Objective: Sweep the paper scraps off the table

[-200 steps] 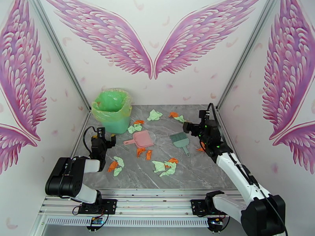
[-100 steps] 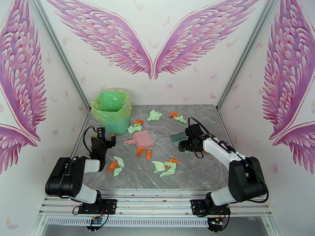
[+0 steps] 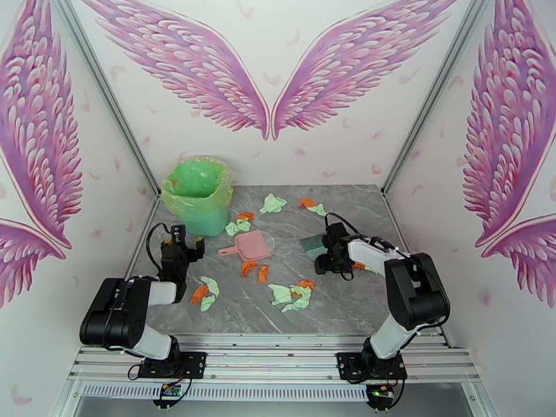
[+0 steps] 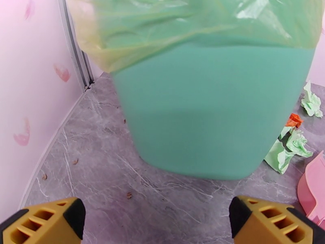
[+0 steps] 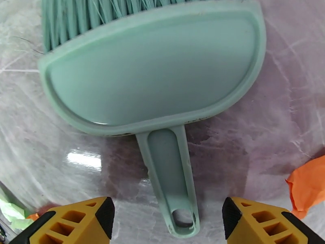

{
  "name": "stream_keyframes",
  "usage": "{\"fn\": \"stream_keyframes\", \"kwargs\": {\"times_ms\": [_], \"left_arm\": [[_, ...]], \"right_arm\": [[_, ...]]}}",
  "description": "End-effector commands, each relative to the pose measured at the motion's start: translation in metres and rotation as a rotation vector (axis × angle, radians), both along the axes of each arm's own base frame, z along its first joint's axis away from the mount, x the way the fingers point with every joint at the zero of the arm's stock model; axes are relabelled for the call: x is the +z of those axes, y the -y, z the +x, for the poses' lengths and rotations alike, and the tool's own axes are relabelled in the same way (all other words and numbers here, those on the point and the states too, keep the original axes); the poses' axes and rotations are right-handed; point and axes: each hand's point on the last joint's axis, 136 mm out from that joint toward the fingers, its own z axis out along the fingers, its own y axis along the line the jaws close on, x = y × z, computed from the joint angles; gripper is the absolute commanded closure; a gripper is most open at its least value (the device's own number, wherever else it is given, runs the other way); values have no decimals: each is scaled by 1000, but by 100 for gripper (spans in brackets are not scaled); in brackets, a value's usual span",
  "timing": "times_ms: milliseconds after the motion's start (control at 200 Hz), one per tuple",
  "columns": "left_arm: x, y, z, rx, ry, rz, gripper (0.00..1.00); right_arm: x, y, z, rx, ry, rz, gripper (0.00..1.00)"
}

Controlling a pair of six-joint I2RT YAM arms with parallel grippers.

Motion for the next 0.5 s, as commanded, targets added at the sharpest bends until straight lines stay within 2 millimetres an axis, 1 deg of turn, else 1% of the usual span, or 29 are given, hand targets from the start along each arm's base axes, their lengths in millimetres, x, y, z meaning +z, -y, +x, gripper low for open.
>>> {"fn": "stream_keyframes", "kwargs": {"times_ms": [0,80,175,275,315,415,440,495], "left_arm": [[7,-2,6,6,12,-12,1],[8,-4,6,17,17,-16,1],[7,-5,6,18,14,-15,1],[8,-4,6,17,17,-15,1],[7,-4,6,17,15,-15,1],[9,-6,6,27,18,-12,1],[10,-7,6,40,13,-10,1],[15,-10,5,64,15,-8,1]], "right_arm": [[1,-4,9,20,13,0,28],[1,-5,9,23,12,5,33],[-1,-5,9,24,7,6,43],[-7,-6,7,28,-12,10,55],[-10,-8,6,31,-21,18,58],[-13,-11,5,39,-33,25,63],[-13,-11,4,43,-33,24,66],[-12,-11,4,42,-30,20,66]]}}
